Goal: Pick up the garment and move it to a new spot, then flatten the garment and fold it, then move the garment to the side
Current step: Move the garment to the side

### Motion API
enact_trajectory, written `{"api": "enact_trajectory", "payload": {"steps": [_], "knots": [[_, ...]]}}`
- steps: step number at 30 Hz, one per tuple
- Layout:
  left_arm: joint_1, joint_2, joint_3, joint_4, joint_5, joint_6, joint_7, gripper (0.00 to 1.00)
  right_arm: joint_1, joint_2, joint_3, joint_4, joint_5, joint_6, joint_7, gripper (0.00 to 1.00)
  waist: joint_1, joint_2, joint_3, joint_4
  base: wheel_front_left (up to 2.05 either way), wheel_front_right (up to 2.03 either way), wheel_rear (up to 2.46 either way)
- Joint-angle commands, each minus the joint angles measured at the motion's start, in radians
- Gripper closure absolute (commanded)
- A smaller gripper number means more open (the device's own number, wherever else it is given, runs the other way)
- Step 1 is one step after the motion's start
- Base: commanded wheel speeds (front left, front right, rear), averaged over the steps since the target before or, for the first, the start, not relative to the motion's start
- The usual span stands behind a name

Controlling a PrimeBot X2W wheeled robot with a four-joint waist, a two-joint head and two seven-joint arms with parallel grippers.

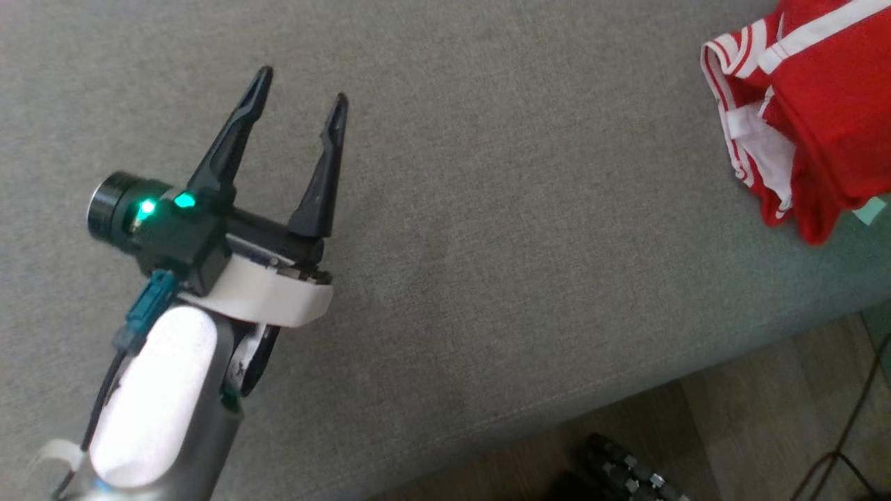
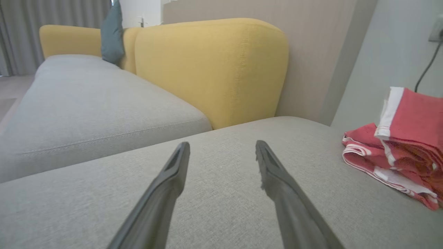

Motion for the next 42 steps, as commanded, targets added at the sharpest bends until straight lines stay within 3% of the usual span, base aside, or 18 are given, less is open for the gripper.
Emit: {"api": "enact_trajectory", "payload": {"steps": [1, 9, 15, 16, 17, 18, 19, 26, 32, 37, 42], "knots": [[-0.039, 0.022, 0.021, -0.04, 0.014, -0.01, 0.007, 0.0, -0.025, -0.003, -0.031, -0.014, -0.003, -0.001, -0.002, 1.0, -0.0001, 0.0, 0.029, -0.01, 0.0, 0.0, 0.0], [-0.073, 0.022, -0.012, -0.04, 0.023, -0.03, 0.015, 0.0, -0.074, 0.125, -0.199, 0.041, -0.037, -0.001, -0.007, 1.0, -0.0001, 0.0, 0.087, 0.004, 0.0, 0.0, 0.0], [-0.091, 0.025, -0.027, -0.032, 0.024, -0.042, 0.016, 0.0, -0.099, 0.177, -0.252, 0.074, -0.053, -0.001, -0.023, 1.0, -0.0001, 0.0, 0.121, 0.014, 0.0, 0.0, 0.0], [-0.094, 0.025, -0.031, -0.031, 0.024, -0.045, 0.015, 0.0, -0.106, 0.182, -0.258, 0.083, -0.053, -0.001, -0.029, 0.96, -0.0001, 0.0, 0.125, 0.016, 0.0, 0.0, 0.0], [-0.096, 0.024, -0.035, -0.028, 0.023, -0.048, 0.015, 0.0, -0.11, 0.186, -0.263, 0.093, -0.054, -0.001, -0.03, 0.66, -0.0001, 0.0, 0.127, 0.018, 0.0, 0.0, 0.0], [-0.097, 0.022, -0.039, -0.026, 0.022, -0.05, 0.014, 0.0, -0.114, 0.191, -0.264, 0.102, -0.054, -0.001, -0.031, 0.18, -0.0001, 0.0, 0.129, 0.021, 0.0, 0.0, 0.0], [-0.098, 0.02, -0.043, -0.023, 0.022, -0.052, 0.012, 0.0, -0.119, 0.198, -0.266, 0.107, -0.052, -0.001, -0.037, 0.0, -0.0001, 0.0, 0.13, 0.024, 0.0, 0.0, 0.0], [-0.089, -0.002, -0.071, 0.008, 0.01, -0.062, -0.005, 0.0, -0.088, 0.222, -0.297, 0.11, -0.065, -0.001, -0.064, 0.0, -0.0001, 0.0, 0.098, 0.054, 0.0, 0.0, 0.0], [-0.054, -0.022, -0.079, 0.04, -0.01, -0.057, -0.022, 0.0, 0.018, 0.273, -0.306, -0.028, -0.099, -0.001, -0.161, 0.0, -0.0001, 0.0, 0.031, 0.087, 0.0, 0.0, 0.0], [-0.003, -0.038, -0.058, 0.063, -0.037, -0.03, -0.03, 0.0, 0.132, 0.363, -0.226, -0.19, -0.12, -0.001, -0.241, 0.0, -0.0001, 0.0, -0.047, 0.115, 0.0, 0.0, 0.0], [0.054, -0.046, -0.014, 0.074, -0.069, 0.01, -0.034, 0.0, 0.211, 0.409, -0.127, -0.285, -0.14, -0.001, -0.281, 0.0, -0.0001, 0.0, -0.123, 0.153, 0.0, 0.0, 0.0]]}}
